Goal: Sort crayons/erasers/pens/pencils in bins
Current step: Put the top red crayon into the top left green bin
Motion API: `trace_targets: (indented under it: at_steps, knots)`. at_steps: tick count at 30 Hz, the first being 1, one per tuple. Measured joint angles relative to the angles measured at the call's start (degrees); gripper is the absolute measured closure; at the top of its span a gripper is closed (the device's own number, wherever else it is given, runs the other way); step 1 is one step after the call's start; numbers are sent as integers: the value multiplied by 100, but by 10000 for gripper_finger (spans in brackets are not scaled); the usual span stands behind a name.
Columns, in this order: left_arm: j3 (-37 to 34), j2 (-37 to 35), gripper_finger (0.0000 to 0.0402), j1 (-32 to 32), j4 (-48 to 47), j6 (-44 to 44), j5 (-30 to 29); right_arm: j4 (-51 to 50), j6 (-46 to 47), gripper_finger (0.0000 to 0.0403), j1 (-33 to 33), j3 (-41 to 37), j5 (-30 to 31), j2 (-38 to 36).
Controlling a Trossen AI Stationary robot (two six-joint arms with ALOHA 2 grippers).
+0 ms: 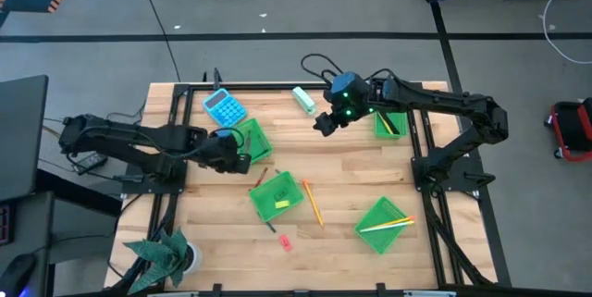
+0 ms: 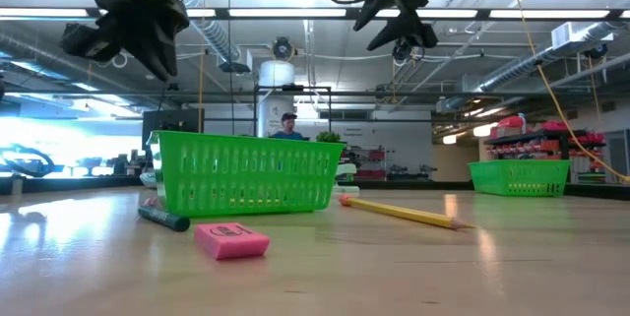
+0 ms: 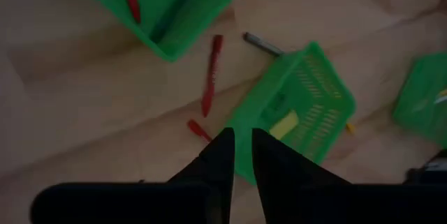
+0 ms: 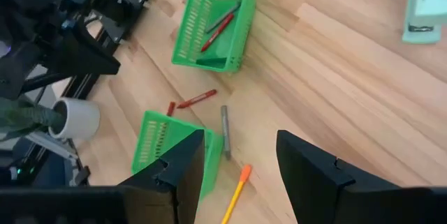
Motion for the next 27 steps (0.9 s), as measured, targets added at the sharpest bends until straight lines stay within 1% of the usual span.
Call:
trace_targets:
  at_steps: [2,4,6,9,10,12,18,19,22,27]
  knots:
    - [0,114,332,-121,219,-356,-13,-35,-137,219,-63,-1,-130,0]
    - [0,225,321,-222,435,-450,-76,-44,-289,219,-103,-2,-240,0]
    - [0,371,310,-266,856,-287,-218,-70,-532,219,-136,-2,-286,0]
    - [3,596,296,-259,1313,221,-328,-143,-906,219,-176,-2,-368,0]
    - [11,690,293,-238,1427,316,-327,-190,-1010,219,-202,-2,-398,2]
    - [7,907,290,-157,1365,351,-305,-259,-1167,219,-264,-2,-447,2]
    - [4,1592,299,-41,1751,635,-175,-383,-1495,219,-494,-2,-545,2]
    - [4,1663,302,-22,1726,578,-88,-388,-1533,219,-526,-2,-599,2]
    - [4,1866,310,43,1721,37,132,-399,-1669,219,-619,-2,-716,2]
    - [2,2062,328,42,1677,-264,122,-423,-1822,219,-731,-2,-745,2]
